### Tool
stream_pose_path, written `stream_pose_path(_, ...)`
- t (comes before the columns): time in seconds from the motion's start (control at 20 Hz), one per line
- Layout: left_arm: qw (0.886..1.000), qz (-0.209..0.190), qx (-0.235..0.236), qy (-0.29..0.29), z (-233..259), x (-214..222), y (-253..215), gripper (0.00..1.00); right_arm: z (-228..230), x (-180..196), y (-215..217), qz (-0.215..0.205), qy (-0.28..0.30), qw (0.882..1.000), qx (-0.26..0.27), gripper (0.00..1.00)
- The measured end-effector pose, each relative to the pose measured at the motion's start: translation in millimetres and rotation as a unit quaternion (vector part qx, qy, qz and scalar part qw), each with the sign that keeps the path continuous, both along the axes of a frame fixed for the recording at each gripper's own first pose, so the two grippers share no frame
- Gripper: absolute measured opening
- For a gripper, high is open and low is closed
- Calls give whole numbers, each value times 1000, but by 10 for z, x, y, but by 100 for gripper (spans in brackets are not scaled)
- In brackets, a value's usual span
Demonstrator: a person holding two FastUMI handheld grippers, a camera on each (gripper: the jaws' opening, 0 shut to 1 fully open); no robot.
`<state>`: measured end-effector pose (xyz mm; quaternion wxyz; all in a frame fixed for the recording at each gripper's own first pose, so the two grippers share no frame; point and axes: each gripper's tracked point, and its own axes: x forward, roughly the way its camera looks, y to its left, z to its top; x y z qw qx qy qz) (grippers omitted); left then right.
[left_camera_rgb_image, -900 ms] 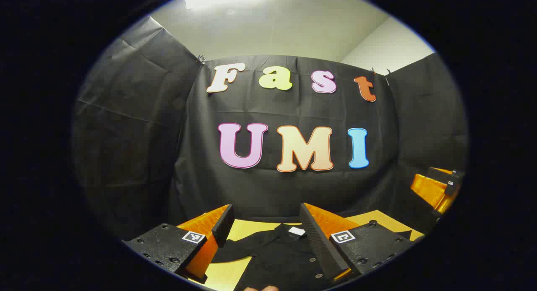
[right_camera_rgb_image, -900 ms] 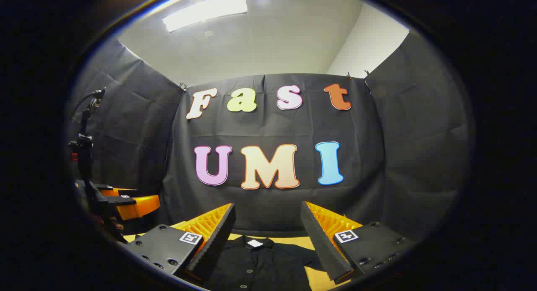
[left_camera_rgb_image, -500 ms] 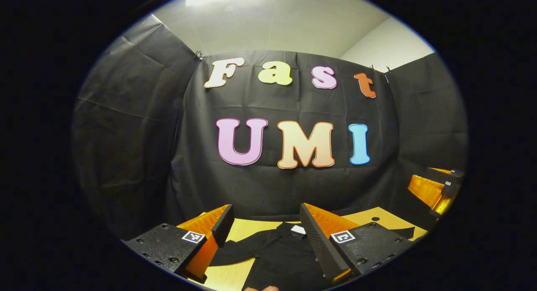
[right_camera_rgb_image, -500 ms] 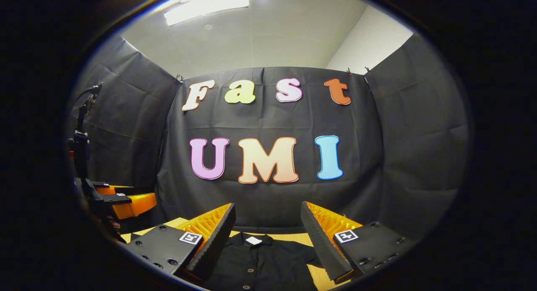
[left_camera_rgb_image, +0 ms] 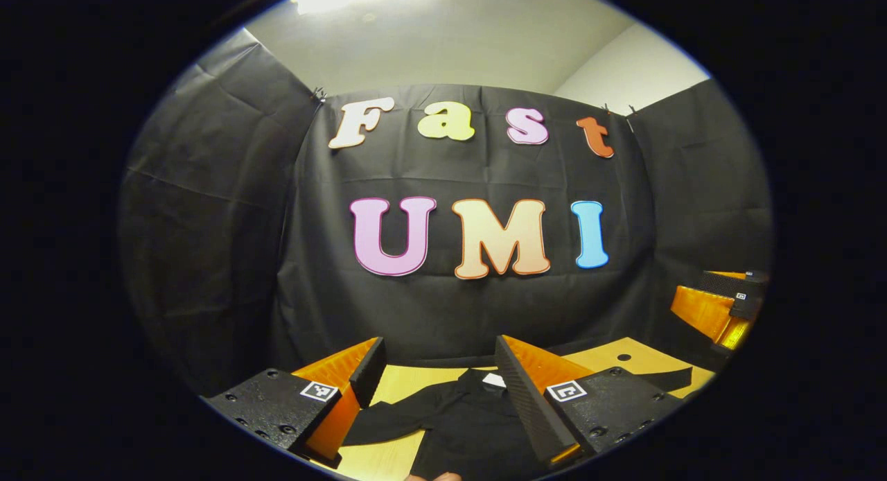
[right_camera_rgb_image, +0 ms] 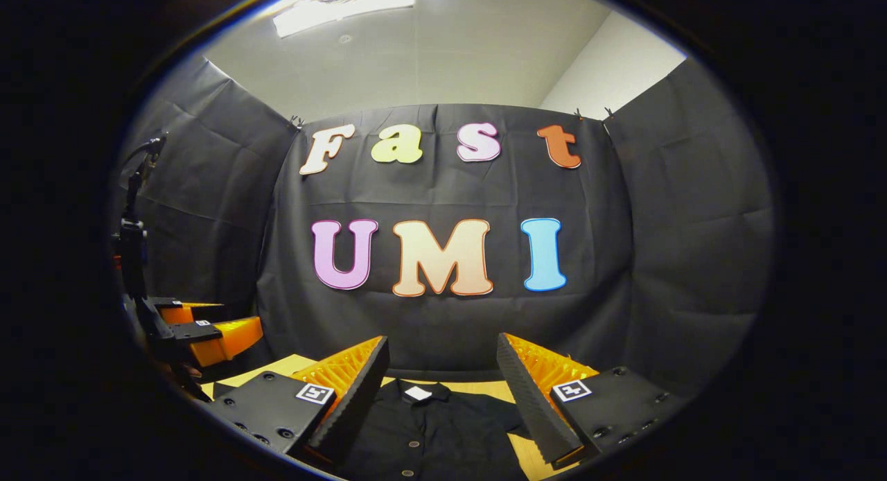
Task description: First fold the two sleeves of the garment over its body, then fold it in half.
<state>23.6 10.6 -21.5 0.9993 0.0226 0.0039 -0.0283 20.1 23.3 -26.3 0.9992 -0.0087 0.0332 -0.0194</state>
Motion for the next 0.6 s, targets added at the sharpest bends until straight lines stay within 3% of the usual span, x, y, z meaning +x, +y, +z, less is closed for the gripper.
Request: stream_pose_path(0.6, 999, -27, 16, 4, -44, -52, -203, 93, -282, 49, -150, -2, 31, 999, 12, 98)
